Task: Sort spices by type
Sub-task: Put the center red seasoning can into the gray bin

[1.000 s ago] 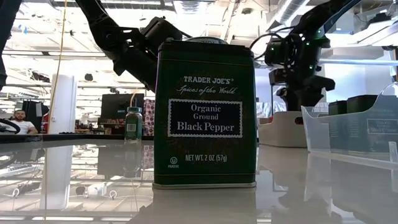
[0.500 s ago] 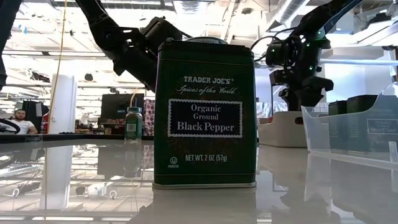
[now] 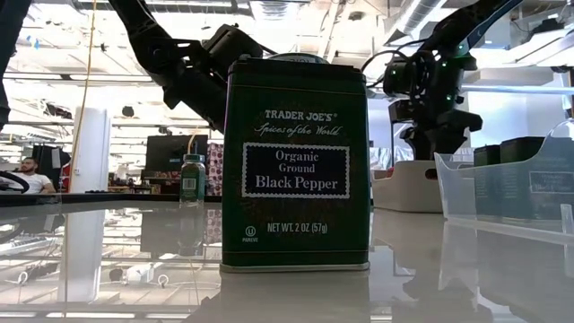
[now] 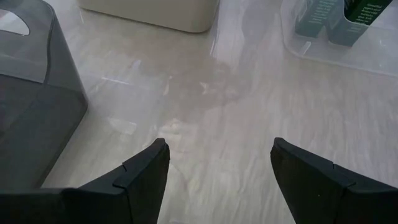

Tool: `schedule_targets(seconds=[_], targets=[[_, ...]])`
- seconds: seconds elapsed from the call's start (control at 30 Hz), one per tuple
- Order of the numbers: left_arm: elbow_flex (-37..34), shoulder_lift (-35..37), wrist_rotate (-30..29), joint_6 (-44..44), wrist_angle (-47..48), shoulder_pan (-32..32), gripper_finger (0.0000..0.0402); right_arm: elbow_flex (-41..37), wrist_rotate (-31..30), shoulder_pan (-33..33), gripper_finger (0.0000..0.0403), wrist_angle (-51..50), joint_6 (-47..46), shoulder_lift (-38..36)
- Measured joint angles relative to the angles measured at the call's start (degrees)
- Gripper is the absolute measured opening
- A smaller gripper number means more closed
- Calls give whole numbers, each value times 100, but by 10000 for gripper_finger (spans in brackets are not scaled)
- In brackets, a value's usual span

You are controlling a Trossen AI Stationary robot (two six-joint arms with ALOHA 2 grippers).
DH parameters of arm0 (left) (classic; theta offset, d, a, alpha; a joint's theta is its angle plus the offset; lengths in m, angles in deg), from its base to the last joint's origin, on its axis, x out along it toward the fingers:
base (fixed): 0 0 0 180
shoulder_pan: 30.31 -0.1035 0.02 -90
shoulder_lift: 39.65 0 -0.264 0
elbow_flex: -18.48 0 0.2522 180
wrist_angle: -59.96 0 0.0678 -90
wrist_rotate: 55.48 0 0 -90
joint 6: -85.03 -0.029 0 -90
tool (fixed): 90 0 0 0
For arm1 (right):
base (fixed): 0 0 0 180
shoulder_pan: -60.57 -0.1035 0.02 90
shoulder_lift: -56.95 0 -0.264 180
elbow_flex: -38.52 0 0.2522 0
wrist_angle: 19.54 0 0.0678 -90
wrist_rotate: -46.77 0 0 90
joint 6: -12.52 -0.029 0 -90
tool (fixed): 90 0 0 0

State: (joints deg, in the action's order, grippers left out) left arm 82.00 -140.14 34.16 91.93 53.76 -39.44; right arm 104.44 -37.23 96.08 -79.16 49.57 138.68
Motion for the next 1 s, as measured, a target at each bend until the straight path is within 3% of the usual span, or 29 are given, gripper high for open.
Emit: schedule_targets(seconds=[1.0], targets=[[-2,-2,2,0,-2,1,267,1,24,28,266,3,51,-2]])
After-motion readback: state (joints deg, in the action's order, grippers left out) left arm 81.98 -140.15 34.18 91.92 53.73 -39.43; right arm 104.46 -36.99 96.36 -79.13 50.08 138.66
